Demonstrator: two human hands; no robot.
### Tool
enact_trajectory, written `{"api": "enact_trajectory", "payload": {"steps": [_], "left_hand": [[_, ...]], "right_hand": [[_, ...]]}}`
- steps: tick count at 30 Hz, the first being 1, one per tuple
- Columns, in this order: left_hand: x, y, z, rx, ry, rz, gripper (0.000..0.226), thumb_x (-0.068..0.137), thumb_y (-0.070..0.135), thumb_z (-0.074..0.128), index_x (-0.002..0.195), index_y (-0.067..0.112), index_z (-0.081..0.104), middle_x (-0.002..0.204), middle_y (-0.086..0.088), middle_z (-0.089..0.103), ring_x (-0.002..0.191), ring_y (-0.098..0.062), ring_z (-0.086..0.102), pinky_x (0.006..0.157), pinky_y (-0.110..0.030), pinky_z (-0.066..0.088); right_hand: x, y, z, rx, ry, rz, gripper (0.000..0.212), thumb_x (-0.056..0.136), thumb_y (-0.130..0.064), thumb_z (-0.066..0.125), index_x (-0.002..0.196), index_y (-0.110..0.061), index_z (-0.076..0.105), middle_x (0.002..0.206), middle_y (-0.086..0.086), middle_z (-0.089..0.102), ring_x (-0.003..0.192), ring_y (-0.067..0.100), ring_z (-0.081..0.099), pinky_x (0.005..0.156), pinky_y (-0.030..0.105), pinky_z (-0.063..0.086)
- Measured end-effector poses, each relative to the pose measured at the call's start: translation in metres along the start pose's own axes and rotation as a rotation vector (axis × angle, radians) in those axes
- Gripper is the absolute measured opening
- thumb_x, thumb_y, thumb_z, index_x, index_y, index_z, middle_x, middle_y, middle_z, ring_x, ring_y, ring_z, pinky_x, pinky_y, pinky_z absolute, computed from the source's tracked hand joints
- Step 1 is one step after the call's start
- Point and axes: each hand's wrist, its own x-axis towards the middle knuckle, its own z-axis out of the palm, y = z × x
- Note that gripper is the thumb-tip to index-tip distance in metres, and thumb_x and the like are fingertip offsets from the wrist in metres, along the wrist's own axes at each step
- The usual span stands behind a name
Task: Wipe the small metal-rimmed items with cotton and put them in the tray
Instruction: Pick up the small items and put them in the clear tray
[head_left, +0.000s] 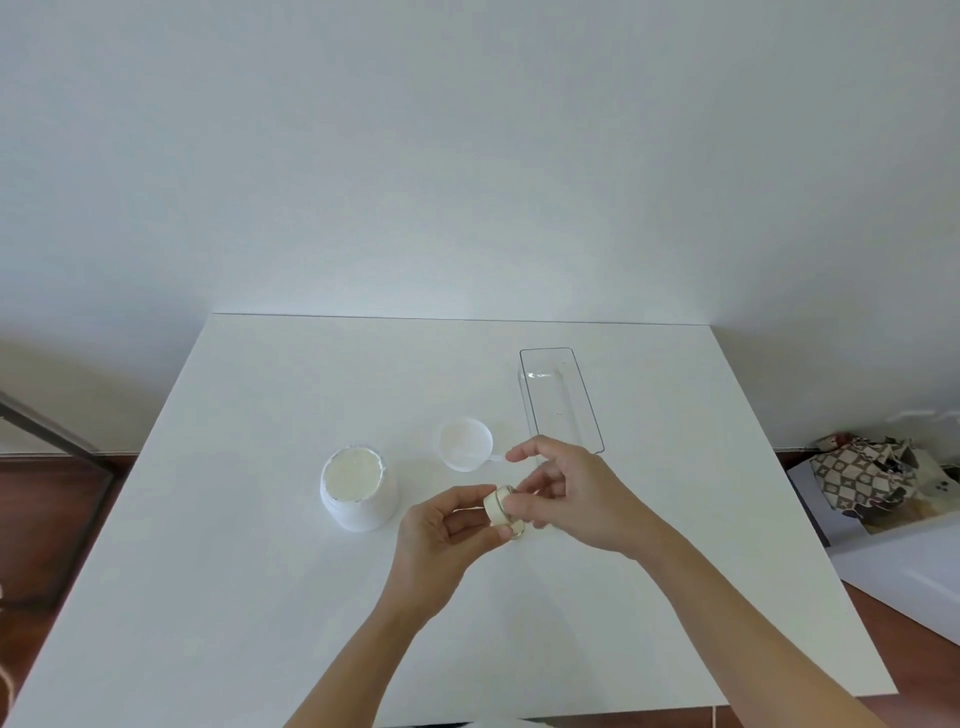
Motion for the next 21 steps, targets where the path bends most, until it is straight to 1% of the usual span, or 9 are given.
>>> {"api": "enact_trajectory", "payload": {"steps": [3, 5, 7, 9, 13, 14, 16, 18, 21], "left_hand": [[0.000, -0.001, 0.002, -0.007, -0.016, 0.000, 0.038, 0.079, -0.008, 0.078, 0.115, 0.003, 0.070, 0.099, -0.014, 0.079, 0.096, -0.025, 0.077, 0.080, -0.022, 0.058], [0.000, -0.001, 0.003, -0.008, -0.006, -0.001, 0.038, 0.078, -0.008, 0.079, 0.114, 0.004, 0.071, 0.099, -0.014, 0.079, 0.095, -0.025, 0.077, 0.080, -0.022, 0.058], [0.001, -0.002, 0.003, -0.002, 0.009, -0.002, 0.038, 0.078, -0.008, 0.079, 0.112, 0.006, 0.072, 0.097, -0.013, 0.080, 0.093, -0.025, 0.077, 0.079, -0.022, 0.058], [0.000, -0.003, 0.002, -0.001, 0.005, -0.002, 0.038, 0.078, -0.008, 0.079, 0.111, 0.007, 0.072, 0.097, -0.013, 0.080, 0.093, -0.026, 0.077, 0.078, -0.022, 0.058], [0.000, -0.005, 0.002, -0.001, -0.028, 0.000, 0.037, 0.079, -0.009, 0.078, 0.112, 0.007, 0.072, 0.099, -0.014, 0.080, 0.096, -0.027, 0.077, 0.080, -0.023, 0.058], [0.001, -0.005, 0.003, -0.001, -0.031, 0.000, 0.038, 0.079, -0.009, 0.078, 0.113, 0.006, 0.072, 0.099, -0.014, 0.079, 0.096, -0.027, 0.077, 0.080, -0.023, 0.058], [0.002, -0.007, 0.003, 0.001, -0.019, -0.008, 0.038, 0.079, -0.009, 0.078, 0.113, 0.005, 0.071, 0.099, -0.014, 0.079, 0.096, -0.028, 0.077, 0.081, -0.024, 0.058], [0.002, -0.008, 0.003, 0.006, -0.008, -0.012, 0.037, 0.078, -0.008, 0.079, 0.111, 0.007, 0.072, 0.100, -0.014, 0.079, 0.096, -0.028, 0.077, 0.081, -0.025, 0.058], [0.002, -0.010, 0.003, 0.006, -0.015, -0.013, 0.038, 0.078, -0.009, 0.079, 0.112, 0.006, 0.072, 0.101, -0.014, 0.079, 0.098, -0.028, 0.076, 0.081, -0.025, 0.058]], "right_hand": [[0.001, 0.004, 0.007, -0.106, 0.083, 0.034, 0.033, 0.086, -0.047, 0.064, 0.110, -0.029, 0.053, 0.070, 0.000, 0.071, 0.057, 0.006, 0.064, 0.061, 0.028, 0.055], [0.001, 0.008, 0.006, -0.089, 0.082, 0.002, 0.039, 0.082, -0.048, 0.068, 0.115, -0.035, 0.051, 0.087, -0.007, 0.070, 0.072, 0.000, 0.065, 0.071, 0.025, 0.056], [0.000, 0.008, 0.002, 0.035, 0.007, -0.037, 0.055, 0.075, -0.038, 0.078, 0.121, -0.041, 0.049, 0.108, -0.009, 0.065, 0.092, 0.005, 0.067, 0.081, 0.028, 0.057], [-0.002, 0.009, 0.001, 0.105, -0.025, -0.052, 0.060, 0.073, -0.028, 0.079, 0.123, -0.038, 0.048, 0.101, -0.002, 0.070, 0.088, 0.012, 0.070, 0.081, 0.032, 0.058], [-0.001, 0.011, 0.012, -0.088, 0.102, -0.020, 0.038, 0.087, -0.043, 0.064, 0.119, -0.030, 0.049, 0.067, -0.001, 0.068, 0.059, 0.005, 0.065, 0.062, 0.022, 0.054], [-0.001, 0.013, 0.013, -0.127, 0.115, -0.019, 0.039, 0.087, -0.046, 0.062, 0.120, -0.031, 0.049, 0.068, -0.003, 0.068, 0.060, 0.003, 0.065, 0.063, 0.021, 0.053], [-0.003, 0.012, 0.011, -0.115, 0.091, -0.040, 0.050, 0.080, -0.047, 0.069, 0.124, -0.037, 0.047, 0.088, -0.009, 0.069, 0.078, 0.001, 0.066, 0.074, 0.021, 0.054], [-0.004, 0.012, 0.005, -0.006, 0.022, -0.056, 0.062, 0.073, -0.037, 0.077, 0.126, -0.043, 0.045, 0.104, -0.010, 0.066, 0.091, 0.005, 0.067, 0.083, 0.026, 0.057], [-0.004, 0.013, 0.007, -0.021, 0.035, -0.051, 0.055, 0.078, -0.032, 0.075, 0.126, -0.037, 0.046, 0.090, -0.004, 0.071, 0.077, 0.008, 0.070, 0.078, 0.030, 0.059]]}}
